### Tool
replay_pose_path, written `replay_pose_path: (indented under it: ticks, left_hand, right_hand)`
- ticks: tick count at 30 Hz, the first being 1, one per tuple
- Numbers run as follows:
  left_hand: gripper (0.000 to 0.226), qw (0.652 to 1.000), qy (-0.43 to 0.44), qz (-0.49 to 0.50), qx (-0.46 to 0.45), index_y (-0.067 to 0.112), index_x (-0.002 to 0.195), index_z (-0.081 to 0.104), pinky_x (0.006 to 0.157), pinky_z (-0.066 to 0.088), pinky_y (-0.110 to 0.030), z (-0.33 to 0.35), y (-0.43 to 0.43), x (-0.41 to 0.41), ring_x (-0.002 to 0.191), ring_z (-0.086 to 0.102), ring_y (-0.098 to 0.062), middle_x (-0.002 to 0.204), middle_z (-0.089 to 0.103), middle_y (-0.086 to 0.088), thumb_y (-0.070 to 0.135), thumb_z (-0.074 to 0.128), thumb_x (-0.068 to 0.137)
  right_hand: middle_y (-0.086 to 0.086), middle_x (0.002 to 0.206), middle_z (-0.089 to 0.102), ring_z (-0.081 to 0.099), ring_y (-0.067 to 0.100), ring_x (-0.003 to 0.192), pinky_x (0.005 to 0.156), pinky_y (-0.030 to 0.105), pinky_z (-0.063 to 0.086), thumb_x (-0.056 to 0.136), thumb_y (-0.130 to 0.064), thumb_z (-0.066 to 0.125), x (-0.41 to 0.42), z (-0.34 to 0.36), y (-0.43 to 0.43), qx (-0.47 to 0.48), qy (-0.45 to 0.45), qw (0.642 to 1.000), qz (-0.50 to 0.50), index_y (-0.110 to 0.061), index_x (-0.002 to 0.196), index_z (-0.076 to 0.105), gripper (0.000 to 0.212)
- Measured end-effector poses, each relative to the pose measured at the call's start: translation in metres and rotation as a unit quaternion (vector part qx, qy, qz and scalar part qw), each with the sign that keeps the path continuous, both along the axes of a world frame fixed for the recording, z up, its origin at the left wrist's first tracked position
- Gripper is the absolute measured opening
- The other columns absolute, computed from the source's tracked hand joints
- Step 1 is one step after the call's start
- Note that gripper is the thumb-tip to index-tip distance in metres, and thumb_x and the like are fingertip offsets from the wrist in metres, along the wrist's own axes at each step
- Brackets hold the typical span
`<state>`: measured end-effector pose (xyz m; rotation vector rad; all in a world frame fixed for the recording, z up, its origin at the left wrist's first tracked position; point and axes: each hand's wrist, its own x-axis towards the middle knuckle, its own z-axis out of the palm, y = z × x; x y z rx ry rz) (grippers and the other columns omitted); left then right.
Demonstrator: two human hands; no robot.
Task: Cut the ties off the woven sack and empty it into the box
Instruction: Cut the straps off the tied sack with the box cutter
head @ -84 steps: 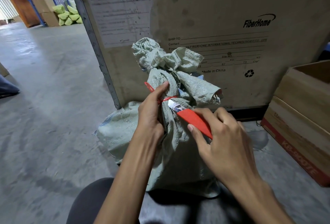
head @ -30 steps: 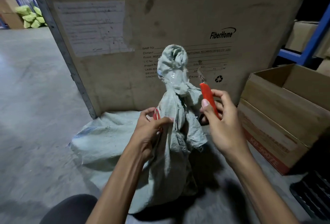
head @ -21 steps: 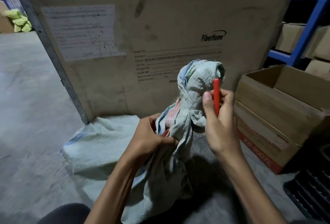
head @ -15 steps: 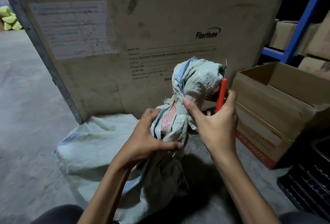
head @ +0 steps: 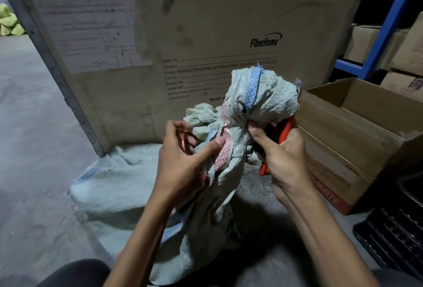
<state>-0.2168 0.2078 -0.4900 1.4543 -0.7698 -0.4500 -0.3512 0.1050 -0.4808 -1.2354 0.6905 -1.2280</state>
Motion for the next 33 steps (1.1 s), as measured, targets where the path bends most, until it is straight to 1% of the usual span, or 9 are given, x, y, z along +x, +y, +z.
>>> replay_pose_path:
  ticks: [3,9,12,16,20,22,24,28,33]
  left_hand:
    - [0.079,0.956,-0.246,0.118,0.103,0.041,0.121,0.048,0.091,0.038,-0.036,0.001,0.004,0.008,0.108,0.046,-0.012,0.110,0.054,0.009,0.082,0.067,0.056]
    - [0.091,0.936,-0.329,0.089,0.088,0.034,0.133,0.044,0.108,0.026,-0.041,0.014,0.013,0.019,0.126,0.031,-0.012,0.131,0.039,0.005,0.084,0.058,0.058]
    - [0.078,0.958,-0.277,0.000,0.074,0.039,0.129,0.046,0.113,0.036,-0.039,0.020,0.020,0.017,0.130,0.038,-0.017,0.127,0.051,0.010,0.073,0.068,0.061]
    - [0.077,0.978,-0.100,-0.184,-0.011,0.021,0.133,0.045,0.094,0.048,-0.016,0.018,0.022,0.018,0.118,0.063,-0.002,0.121,0.069,0.015,0.042,0.078,0.067]
    - [0.101,0.989,0.020,-0.145,-0.020,0.028,0.137,0.036,0.082,0.056,-0.022,0.007,0.016,0.026,0.102,0.072,-0.010,0.122,0.068,-0.006,0.057,0.085,0.053]
    - [0.118,0.989,0.070,-0.122,-0.034,0.030,0.135,0.038,0.069,0.058,-0.020,0.008,0.014,0.030,0.079,0.075,-0.011,0.098,0.072,-0.005,0.068,0.089,0.035]
    - [0.115,0.990,0.067,-0.120,-0.034,0.026,0.133,0.043,0.061,0.055,-0.015,0.011,0.013,0.032,0.070,0.074,-0.005,0.084,0.076,0.003,0.067,0.089,0.035]
    - [0.072,0.989,-0.054,-0.129,0.046,0.035,0.118,0.062,0.091,0.052,-0.020,0.004,0.015,0.020,0.108,0.066,-0.001,0.116,0.069,0.010,0.073,0.075,0.058]
    - [0.041,0.990,-0.033,-0.137,0.018,0.022,0.113,0.069,0.079,0.053,-0.012,0.002,0.011,0.009,0.098,0.073,-0.001,0.105,0.079,0.011,0.024,0.083,0.075]
  right_hand:
    - [0.000,0.084,0.072,0.068,0.003,0.069,0.057,0.017,0.054,0.090,0.009,0.062,-0.009,0.006,0.001,0.003,-0.019,0.998,0.058,-0.007,0.095,0.061,0.017]
    - [0.000,0.093,0.077,0.073,0.015,0.087,0.076,0.032,0.062,0.085,-0.001,0.066,-0.013,0.010,0.001,-0.019,-0.069,0.988,0.135,-0.018,0.097,0.073,0.022]
    - [-0.001,0.099,0.078,0.073,0.015,0.095,0.085,0.033,0.061,0.068,-0.018,0.075,-0.013,0.009,0.002,0.016,-0.104,0.979,0.174,-0.013,0.111,0.067,0.044]
    - [-0.005,0.080,0.077,0.073,0.007,0.070,0.058,0.020,0.057,0.059,-0.019,0.076,-0.013,0.007,0.005,0.069,-0.134,0.966,0.208,-0.016,0.093,0.072,0.035]
    - [-0.006,0.066,0.074,0.069,0.006,0.057,0.047,0.018,0.053,0.073,-0.007,0.061,-0.012,0.002,0.009,0.128,-0.161,0.954,0.219,-0.016,0.080,0.075,0.019]
    - [-0.005,0.063,0.073,0.068,0.005,0.052,0.045,0.018,0.052,0.066,-0.008,0.066,-0.011,0.001,0.010,0.151,-0.175,0.946,0.228,-0.017,0.068,0.079,0.017]
    - [-0.003,0.069,0.075,0.070,0.006,0.057,0.050,0.020,0.055,0.054,-0.014,0.077,-0.009,-0.002,0.010,0.164,-0.174,0.940,0.243,-0.019,0.069,0.081,0.017]
    - [0.007,0.101,0.078,0.076,0.017,0.084,0.086,0.038,0.059,0.068,-0.021,0.079,-0.005,-0.010,0.005,0.179,-0.177,0.937,0.240,-0.017,0.106,0.076,0.039]
    - [0.001,0.085,0.062,0.046,0.007,0.057,0.042,0.017,0.037,0.093,-0.007,0.062,-0.002,-0.009,-0.001,0.111,-0.015,0.988,0.106,-0.017,0.110,0.061,0.020]
